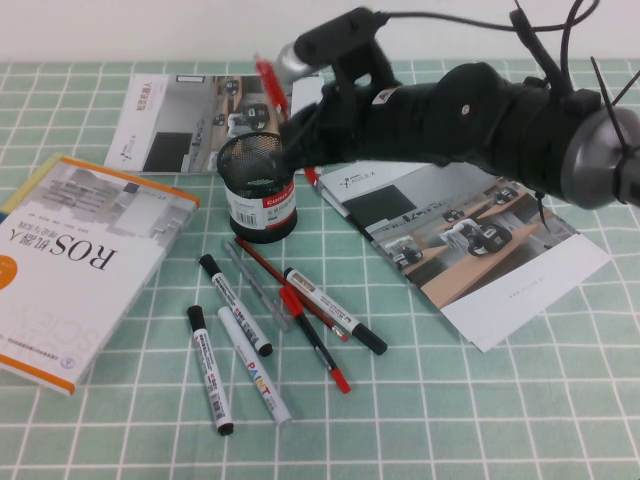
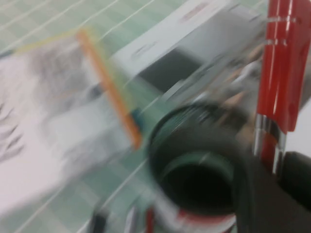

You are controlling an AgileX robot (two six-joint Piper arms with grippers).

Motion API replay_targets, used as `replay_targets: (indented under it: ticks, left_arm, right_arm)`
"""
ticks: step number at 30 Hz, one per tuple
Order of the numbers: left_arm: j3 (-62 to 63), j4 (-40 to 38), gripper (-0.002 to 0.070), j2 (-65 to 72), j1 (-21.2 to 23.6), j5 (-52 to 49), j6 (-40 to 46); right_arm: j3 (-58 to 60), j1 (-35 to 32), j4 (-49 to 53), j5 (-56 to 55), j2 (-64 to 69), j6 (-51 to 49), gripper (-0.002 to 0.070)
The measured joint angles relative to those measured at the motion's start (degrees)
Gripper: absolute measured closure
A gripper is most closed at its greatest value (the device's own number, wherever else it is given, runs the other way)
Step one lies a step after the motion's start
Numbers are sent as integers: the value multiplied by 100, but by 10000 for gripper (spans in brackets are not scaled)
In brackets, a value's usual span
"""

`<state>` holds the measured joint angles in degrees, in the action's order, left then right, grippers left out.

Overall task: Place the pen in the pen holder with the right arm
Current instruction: Place the pen onto the pen holder

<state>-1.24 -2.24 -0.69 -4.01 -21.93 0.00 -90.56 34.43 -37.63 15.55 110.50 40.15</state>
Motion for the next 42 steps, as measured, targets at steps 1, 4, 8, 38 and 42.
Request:
replay_targets:
  ticks: [1,4,8,38,42]
  left_arm:
    - [0,0,679,0,0,0,0]
    - [0,0,679,0,0,0,0]
    - [0,0,679,0,0,0,0]
    - [0,0,679,0,0,0,0]
    - [0,0,679,0,0,0,0]
  right_arm:
    - [0,0,165,-171,0,-241,610]
    - [0,0,516,-681,0,-786,610]
    - [0,0,1241,-1297,0,-1675,610]
    - [172,-51,7834,-5185,1035,-7638,610]
    - [334,-122,7735,-5527,1150,-7597,610]
